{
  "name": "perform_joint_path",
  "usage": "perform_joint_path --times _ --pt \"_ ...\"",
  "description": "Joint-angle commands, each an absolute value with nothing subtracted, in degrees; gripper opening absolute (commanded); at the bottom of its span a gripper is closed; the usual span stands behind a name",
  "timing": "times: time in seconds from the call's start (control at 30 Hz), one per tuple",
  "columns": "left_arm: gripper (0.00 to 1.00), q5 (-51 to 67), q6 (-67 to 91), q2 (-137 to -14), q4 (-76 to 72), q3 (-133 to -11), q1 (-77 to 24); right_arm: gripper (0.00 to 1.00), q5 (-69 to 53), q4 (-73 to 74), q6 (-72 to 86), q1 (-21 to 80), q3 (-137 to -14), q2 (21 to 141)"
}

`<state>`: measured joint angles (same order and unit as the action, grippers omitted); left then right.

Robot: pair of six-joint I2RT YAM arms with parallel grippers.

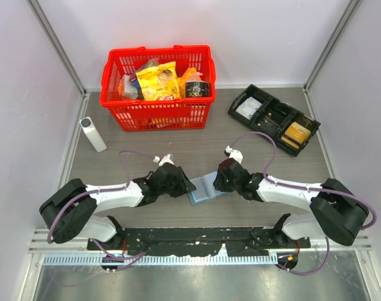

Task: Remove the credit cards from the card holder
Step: Remove the credit card from the card holder.

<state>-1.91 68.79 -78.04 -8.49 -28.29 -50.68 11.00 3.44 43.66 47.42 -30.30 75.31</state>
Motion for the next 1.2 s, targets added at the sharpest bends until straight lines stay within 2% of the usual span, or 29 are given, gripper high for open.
perform_joint_path --times 0.0,0.53,0.9,1.17 --pt "0.38 -1.9 69.2 -78.6 -7.9 -30.8 -51.2 0.27 11.0 3.7 44.1 47.2 -29.3 76.4" --pt "0.38 -1.7 67.9 -80.3 -6.3 -36.4 -53.7 0.28 10.3 2.4 44.3 47.2 -28.6 75.8" --pt "0.28 -3.5 67.9 -81.8 -4.2 -35.3 -53.8 0.29 12.4 4.0 43.5 47.2 -28.1 70.2" --pt "0.25 -7.5 66.3 -80.0 2.4 -34.5 -54.1 0.32 12.1 4.4 42.5 47.2 -28.1 67.4"
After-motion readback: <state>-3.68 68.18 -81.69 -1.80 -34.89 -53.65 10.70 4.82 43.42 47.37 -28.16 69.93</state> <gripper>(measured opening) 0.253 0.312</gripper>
